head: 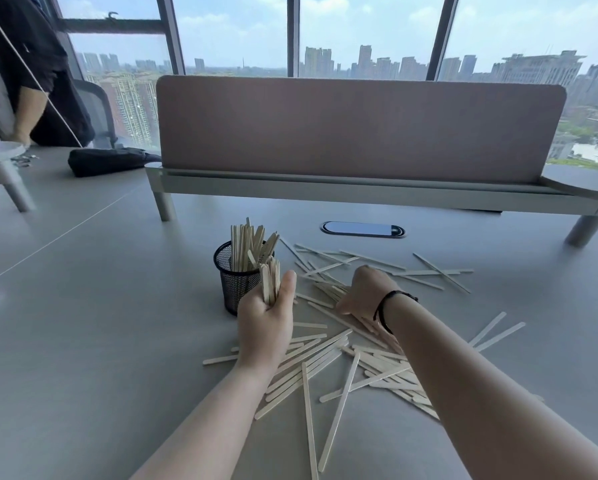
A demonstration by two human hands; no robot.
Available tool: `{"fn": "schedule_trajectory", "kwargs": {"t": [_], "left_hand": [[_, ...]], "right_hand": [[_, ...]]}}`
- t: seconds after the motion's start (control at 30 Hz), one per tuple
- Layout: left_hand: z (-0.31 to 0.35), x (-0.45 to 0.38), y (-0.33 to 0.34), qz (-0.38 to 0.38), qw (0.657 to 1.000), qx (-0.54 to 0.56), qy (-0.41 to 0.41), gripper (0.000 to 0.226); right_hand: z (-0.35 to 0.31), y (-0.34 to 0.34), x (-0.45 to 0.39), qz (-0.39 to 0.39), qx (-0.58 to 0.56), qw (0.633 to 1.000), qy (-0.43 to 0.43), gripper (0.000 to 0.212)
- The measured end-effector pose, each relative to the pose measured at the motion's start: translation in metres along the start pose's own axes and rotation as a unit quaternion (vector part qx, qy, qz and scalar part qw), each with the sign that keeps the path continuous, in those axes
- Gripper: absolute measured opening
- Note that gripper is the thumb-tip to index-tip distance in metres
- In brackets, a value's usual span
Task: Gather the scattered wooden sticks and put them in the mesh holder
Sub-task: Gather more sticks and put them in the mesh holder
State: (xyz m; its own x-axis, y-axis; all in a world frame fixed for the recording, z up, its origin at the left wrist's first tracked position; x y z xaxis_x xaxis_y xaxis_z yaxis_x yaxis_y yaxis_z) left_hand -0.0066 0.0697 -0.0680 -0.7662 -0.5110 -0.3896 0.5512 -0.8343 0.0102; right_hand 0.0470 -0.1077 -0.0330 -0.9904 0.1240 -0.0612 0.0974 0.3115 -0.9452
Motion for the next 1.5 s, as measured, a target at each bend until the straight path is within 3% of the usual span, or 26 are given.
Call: {"fn": "schedule_trajectory", "kwargs": {"t": [0.33,0.53,0.7,0.83,0.9,1.03,1.17,1.23,1.33,1.43,1.5], "left_hand": [[-0.003,-0.001,0.000,-0.011,1.000,0.005,-0.010,0.067],[-0.002,0.001,0.001,-0.019,1.000,0.008,-0.018,0.060],[-0.003,0.000,0.001,-0.014,1.000,0.007,-0.021,0.061],[-0.002,0.000,0.000,-0.010,1.000,0.001,-0.018,0.062],[-0.002,0.001,-0.001,-0.009,1.000,0.005,-0.014,0.062],[-0.004,-0.001,-0.001,-0.009,1.000,0.011,-0.021,0.065],[-0.001,0.000,0.001,-0.024,0.999,0.029,-0.026,0.062],[0.003,0.001,0.000,-0.029,0.999,0.033,-0.011,0.066],[0.009,0.003,-0.002,-0.023,0.999,0.019,0.019,0.070],[0.011,0.005,-0.002,-0.017,0.999,0.014,0.026,0.054],[0.011,0.005,-0.002,-0.020,0.999,0.017,0.025,0.051]], "right_hand": [[0.003,0.003,0.004,-0.032,0.028,0.998,-0.037,0.016],[0.007,-0.002,0.013,0.006,0.037,0.997,-0.067,0.017],[0.011,-0.003,0.015,0.025,-0.036,0.995,-0.086,0.004],[0.011,-0.008,0.016,0.049,-0.104,0.987,-0.112,0.012],[0.010,-0.018,0.017,0.070,-0.137,0.981,-0.114,0.027],[0.002,-0.048,0.019,0.157,-0.266,0.943,-0.120,0.033],[-0.014,-0.079,0.030,0.153,-0.555,0.814,-0.080,0.046],[-0.019,-0.081,0.033,0.148,-0.637,0.754,-0.057,0.048],[-0.017,-0.061,0.038,0.161,-0.634,0.754,-0.053,0.046],[-0.007,-0.030,0.043,0.169,-0.596,0.783,-0.048,0.046],[-0.003,-0.017,0.047,0.178,-0.601,0.779,-0.033,0.043]]}}
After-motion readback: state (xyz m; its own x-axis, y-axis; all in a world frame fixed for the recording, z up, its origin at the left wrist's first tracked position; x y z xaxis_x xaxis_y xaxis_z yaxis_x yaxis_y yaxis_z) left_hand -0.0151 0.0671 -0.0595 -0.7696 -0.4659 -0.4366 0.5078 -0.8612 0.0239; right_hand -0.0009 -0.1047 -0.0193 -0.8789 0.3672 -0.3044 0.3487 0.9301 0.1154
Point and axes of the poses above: each hand's wrist, its own x-axis away from the middle knuckle, its own y-axis out of the palm, z = x × y, the point moved 3 cm from there along -x, towards the middle knuckle, and after that the axes turned 12 degrees about z, right-handed, at the moved point
